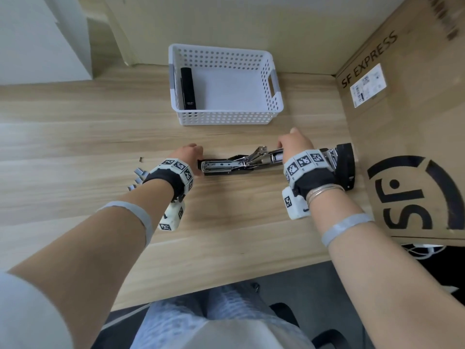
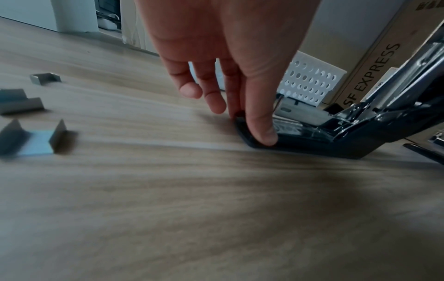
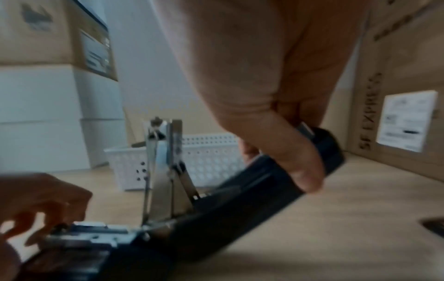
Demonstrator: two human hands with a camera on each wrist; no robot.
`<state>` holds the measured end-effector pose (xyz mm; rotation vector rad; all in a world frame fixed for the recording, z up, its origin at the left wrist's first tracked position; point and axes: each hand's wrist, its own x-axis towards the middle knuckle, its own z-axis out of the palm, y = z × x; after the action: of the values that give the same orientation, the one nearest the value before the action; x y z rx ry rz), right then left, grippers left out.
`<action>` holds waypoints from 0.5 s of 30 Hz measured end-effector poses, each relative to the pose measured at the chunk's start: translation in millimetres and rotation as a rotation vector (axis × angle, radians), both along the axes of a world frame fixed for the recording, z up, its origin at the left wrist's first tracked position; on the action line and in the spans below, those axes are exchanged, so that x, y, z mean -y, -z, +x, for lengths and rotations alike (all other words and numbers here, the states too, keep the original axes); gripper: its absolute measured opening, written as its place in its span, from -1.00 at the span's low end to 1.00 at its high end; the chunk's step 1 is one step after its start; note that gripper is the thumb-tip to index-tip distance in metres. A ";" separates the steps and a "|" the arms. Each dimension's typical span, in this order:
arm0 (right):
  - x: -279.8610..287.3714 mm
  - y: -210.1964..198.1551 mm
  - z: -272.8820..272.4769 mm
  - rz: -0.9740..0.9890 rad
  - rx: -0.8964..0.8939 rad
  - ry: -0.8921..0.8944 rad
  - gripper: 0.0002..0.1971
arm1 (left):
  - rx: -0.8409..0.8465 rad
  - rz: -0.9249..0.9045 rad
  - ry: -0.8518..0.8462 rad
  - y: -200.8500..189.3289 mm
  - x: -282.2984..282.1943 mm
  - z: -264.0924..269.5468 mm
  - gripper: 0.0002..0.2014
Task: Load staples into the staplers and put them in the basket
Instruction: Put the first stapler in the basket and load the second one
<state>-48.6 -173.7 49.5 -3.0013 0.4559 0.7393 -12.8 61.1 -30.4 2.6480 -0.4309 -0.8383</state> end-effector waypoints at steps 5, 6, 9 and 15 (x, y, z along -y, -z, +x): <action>0.6 -0.3 -3.3 0.133 0.054 0.045 -0.45 | 0.007 -0.013 -0.010 3.1 -1.2 -5.6 -0.52; -5.6 -3.4 -1.3 0.175 0.029 0.038 -0.30 | 0.007 -0.012 -0.010 2.8 -1.3 -6.7 -0.52; -32.1 -11.7 4.4 0.280 0.026 -0.044 -0.15 | 0.001 0.008 -0.022 1.5 -8.1 -8.4 -0.56; -82.9 -3.1 23.4 0.318 0.143 -0.215 -0.51 | 0.079 0.125 -0.088 -4.6 -67.3 -1.0 -0.54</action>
<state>-25.3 -90.8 52.6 -2.7984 0.0063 0.5405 -13.9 128.4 -25.8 2.7994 -0.2876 -0.7593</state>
